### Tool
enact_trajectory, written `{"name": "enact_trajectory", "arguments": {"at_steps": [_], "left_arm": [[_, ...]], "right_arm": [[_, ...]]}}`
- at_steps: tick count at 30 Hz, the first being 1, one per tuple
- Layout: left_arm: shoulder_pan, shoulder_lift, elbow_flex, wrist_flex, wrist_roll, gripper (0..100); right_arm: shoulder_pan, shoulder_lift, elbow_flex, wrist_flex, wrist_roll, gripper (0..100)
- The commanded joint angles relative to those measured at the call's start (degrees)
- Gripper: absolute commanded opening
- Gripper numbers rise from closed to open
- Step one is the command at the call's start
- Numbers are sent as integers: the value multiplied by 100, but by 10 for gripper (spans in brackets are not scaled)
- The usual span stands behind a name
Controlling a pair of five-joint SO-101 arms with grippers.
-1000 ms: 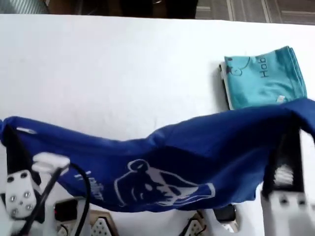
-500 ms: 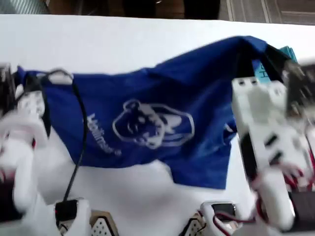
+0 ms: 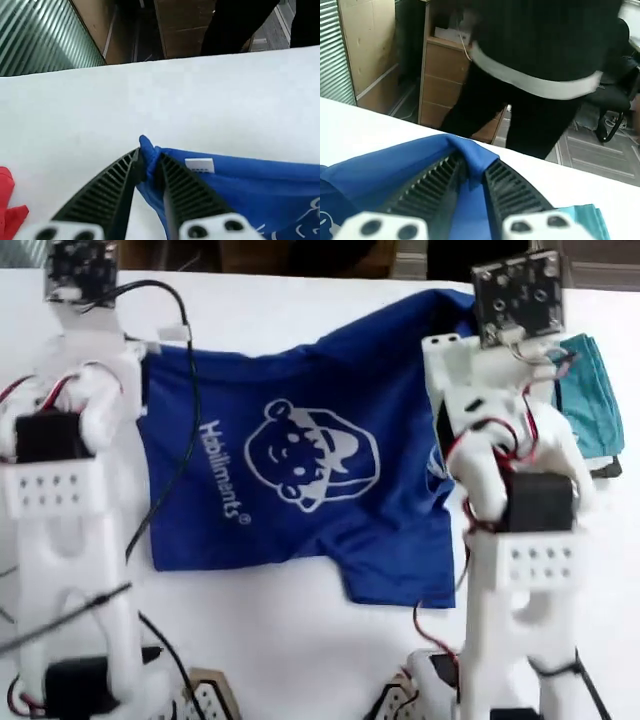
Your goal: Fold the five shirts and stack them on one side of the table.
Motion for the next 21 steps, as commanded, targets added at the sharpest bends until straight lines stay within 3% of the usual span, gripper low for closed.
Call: {"name": "enact_trajectory", "arguments": {"at_steps": [1, 21], "left_arm": [[9, 440, -233, -211, -88, 26], [26, 3851, -2765, -220, -53, 26]], "right_arm": [[48, 435, 9, -374, -9, 20], [40, 2976, 0, -1807, -9, 20]]}}
